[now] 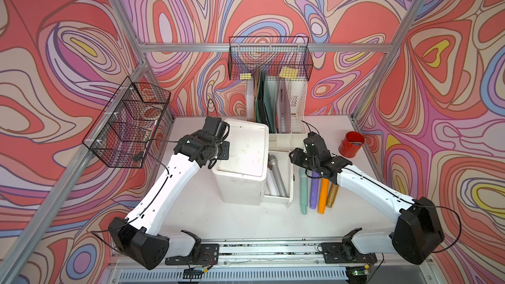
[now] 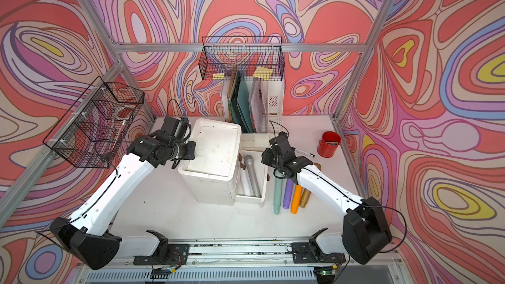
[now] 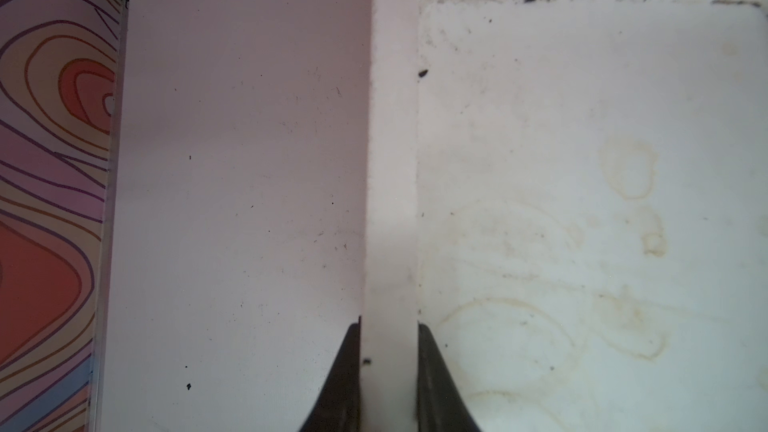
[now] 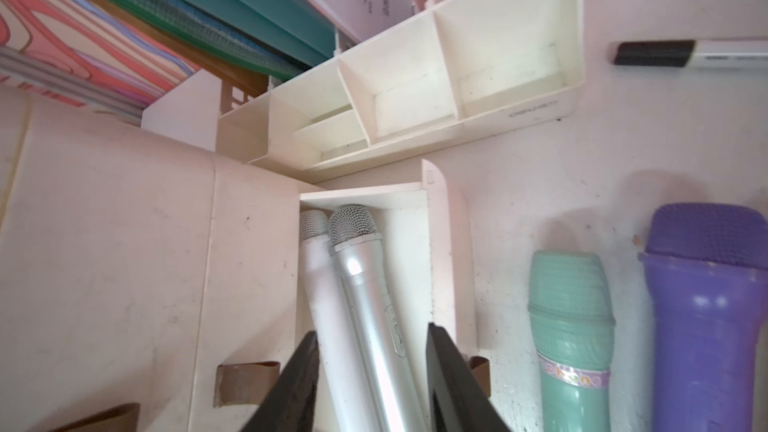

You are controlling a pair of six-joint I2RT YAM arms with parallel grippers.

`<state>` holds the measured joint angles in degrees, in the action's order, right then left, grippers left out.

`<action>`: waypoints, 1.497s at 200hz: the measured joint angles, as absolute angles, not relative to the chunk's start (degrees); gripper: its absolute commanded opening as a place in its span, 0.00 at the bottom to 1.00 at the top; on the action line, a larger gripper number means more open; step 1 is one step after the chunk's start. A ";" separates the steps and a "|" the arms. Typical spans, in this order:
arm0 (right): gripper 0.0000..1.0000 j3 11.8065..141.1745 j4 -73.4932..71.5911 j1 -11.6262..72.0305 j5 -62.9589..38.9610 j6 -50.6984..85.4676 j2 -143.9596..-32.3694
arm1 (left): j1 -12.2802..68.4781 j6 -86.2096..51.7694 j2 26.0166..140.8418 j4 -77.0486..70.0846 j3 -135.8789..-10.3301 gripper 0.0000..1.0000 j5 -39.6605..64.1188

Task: Take the microphone out of the drawer
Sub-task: Open the drawer in the storage box, then pick up the microphone from the drawer.

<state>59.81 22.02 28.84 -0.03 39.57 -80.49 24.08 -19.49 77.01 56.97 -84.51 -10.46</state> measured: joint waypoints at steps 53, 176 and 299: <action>0.45 71.46 30.92 31.88 -5.43 31.14 -92.60 | 24.08 -19.51 77.01 56.99 -84.51 0.00 -10.46; 0.47 76.01 39.18 35.33 -1.74 28.12 -104.73 | 24.08 -19.51 77.01 56.97 -84.51 0.00 -10.46; 0.46 79.33 39.62 35.99 -1.08 29.50 -113.14 | 24.08 -19.53 77.03 57.01 -84.51 0.00 -10.61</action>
<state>79.33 39.62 35.99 -1.08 29.50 -113.14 24.08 -19.53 77.03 57.01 -84.51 -10.61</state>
